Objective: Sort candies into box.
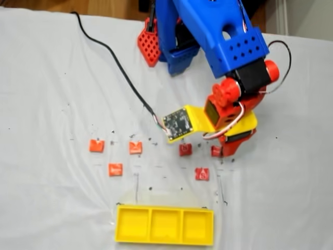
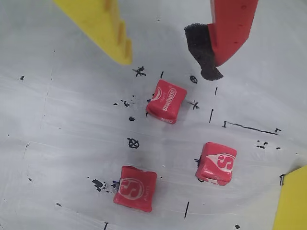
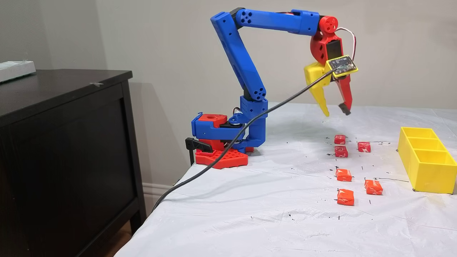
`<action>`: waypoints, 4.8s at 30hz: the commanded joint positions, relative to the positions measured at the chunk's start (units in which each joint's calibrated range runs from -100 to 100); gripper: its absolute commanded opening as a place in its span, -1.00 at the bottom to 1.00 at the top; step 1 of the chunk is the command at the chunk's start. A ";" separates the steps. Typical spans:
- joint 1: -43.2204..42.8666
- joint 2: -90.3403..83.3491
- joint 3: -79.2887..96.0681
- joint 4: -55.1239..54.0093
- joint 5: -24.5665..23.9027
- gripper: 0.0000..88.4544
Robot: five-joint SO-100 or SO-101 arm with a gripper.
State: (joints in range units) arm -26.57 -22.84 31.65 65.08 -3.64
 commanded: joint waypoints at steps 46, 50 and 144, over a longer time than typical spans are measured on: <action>-0.06 17.50 -4.20 -10.02 -2.10 -0.32; -0.15 18.35 -3.84 -10.60 -1.95 -0.39; 14.52 24.79 -28.60 -25.01 -1.47 -1.00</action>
State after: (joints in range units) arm -11.67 3.55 9.24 42.06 -5.49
